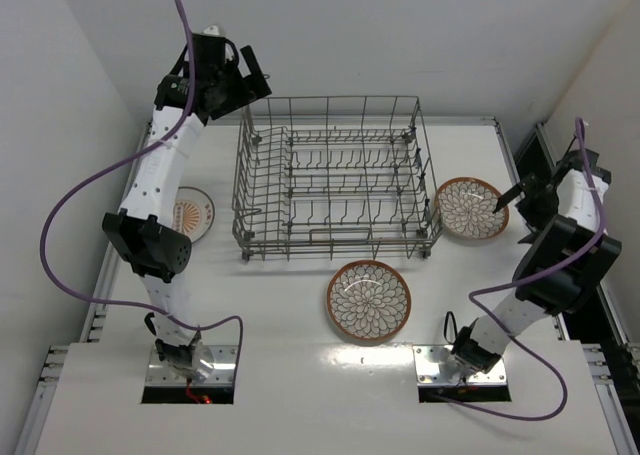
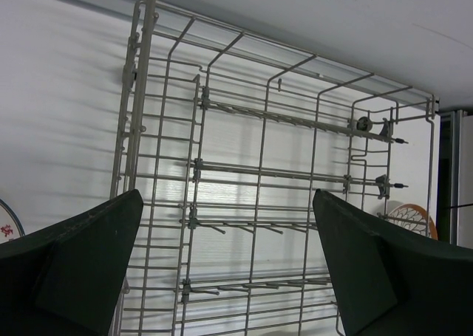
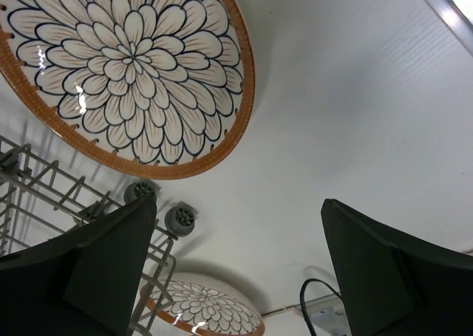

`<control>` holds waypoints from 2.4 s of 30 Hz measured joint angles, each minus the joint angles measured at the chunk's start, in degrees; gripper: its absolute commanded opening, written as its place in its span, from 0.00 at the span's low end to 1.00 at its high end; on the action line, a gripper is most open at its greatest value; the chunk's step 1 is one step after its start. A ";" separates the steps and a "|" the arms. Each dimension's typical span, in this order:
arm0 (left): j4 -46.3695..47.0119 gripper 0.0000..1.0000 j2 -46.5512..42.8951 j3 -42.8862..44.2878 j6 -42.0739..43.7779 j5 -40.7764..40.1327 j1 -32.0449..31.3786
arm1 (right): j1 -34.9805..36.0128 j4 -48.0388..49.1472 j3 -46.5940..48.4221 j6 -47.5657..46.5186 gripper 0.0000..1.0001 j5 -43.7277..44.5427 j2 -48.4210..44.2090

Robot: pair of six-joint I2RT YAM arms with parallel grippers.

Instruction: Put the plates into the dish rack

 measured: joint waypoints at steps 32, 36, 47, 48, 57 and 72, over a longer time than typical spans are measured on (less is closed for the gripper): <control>-1.14 1.00 -2.64 -1.27 0.09 -3.21 1.20 | -6.38 22.43 -11.69 3.93 0.18 -25.64 17.99; -1.27 1.00 -3.30 -1.90 0.09 -3.32 1.44 | -6.54 24.28 -11.43 3.87 0.00 -28.26 19.26; -1.46 1.00 -3.41 -2.89 0.00 -1.84 2.25 | -3.72 15.76 -4.57 4.28 0.00 -14.84 9.01; -1.53 1.00 -3.41 -2.89 0.02 -1.64 2.32 | -3.69 13.99 -3.15 4.37 0.00 -11.63 6.93; -1.36 1.00 -3.37 -2.89 -0.92 0.46 2.56 | -1.22 5.07 8.94 5.11 0.00 4.24 -6.80; -0.68 1.00 -0.94 -2.89 -1.97 3.26 2.56 | 18.36 -1.44 8.17 4.87 0.00 6.49 -24.13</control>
